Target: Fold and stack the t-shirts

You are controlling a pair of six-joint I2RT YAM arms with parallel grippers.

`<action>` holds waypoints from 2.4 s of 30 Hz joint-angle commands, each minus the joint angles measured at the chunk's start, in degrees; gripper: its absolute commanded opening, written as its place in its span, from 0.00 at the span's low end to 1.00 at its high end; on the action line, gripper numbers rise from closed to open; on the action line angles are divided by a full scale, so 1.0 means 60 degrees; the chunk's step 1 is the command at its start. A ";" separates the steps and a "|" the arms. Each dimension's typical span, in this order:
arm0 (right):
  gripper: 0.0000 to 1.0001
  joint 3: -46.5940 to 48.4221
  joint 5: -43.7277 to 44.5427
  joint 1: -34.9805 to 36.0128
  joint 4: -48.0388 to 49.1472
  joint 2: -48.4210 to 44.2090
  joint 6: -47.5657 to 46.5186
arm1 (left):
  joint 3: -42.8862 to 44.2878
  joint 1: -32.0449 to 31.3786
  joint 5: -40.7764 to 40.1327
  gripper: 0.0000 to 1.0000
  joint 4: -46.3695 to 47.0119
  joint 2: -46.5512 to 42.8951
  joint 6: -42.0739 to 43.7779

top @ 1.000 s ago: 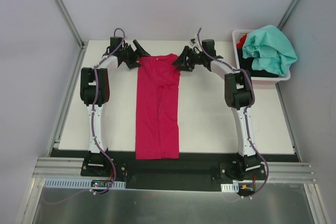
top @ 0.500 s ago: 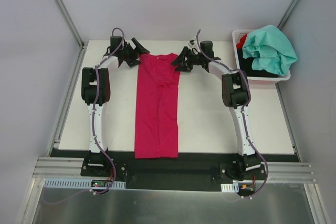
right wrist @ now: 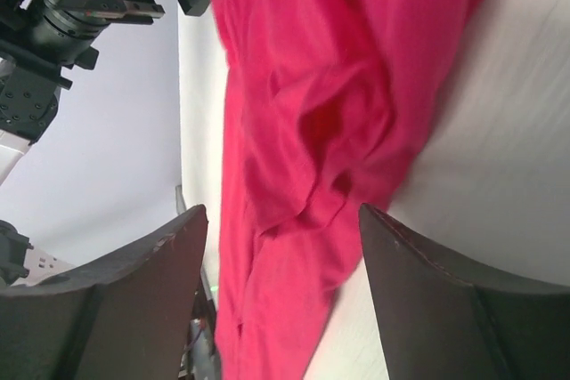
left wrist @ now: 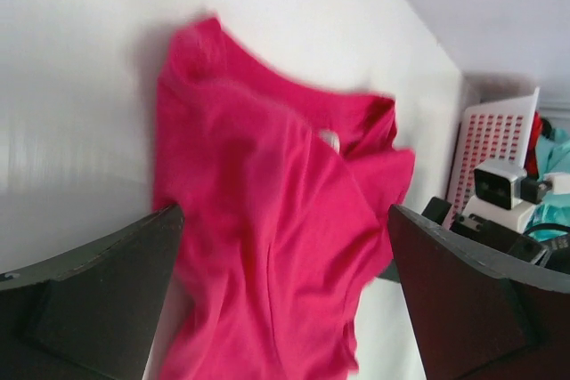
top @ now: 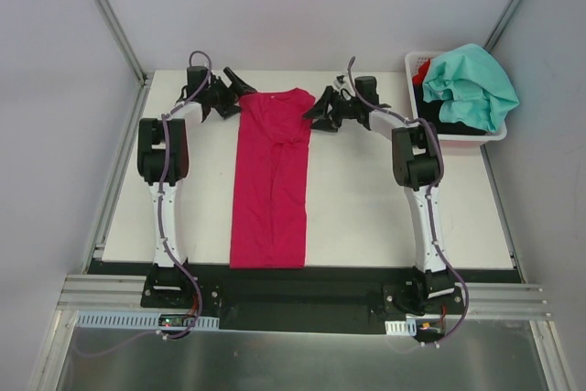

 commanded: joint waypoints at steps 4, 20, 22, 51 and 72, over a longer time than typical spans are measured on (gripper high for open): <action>0.73 -0.3567 -0.0116 0.0860 0.0502 -0.4333 -0.0204 | -0.3851 0.0107 0.0058 0.99 -0.0924 -0.4170 0.0900; 0.73 -1.0458 0.2286 0.2427 0.0678 -0.8832 -0.0337 | -1.0696 0.0078 -0.0851 0.99 -0.1026 -0.8630 0.1091; 0.73 -1.1088 0.2593 0.2530 0.0852 -0.8980 -0.0249 | -1.1223 -0.0097 -0.1202 0.99 -0.1115 -0.9053 0.1120; 0.73 -1.4943 0.4997 0.4581 0.1923 -1.2013 0.1304 | -1.5225 -0.1914 -0.2725 0.99 -0.5609 -1.5952 -0.0286; 0.73 -1.4694 0.5670 0.5651 0.2479 -1.1266 0.1817 | -1.5516 -0.3540 -0.3298 0.97 -0.8132 -1.7743 -0.2307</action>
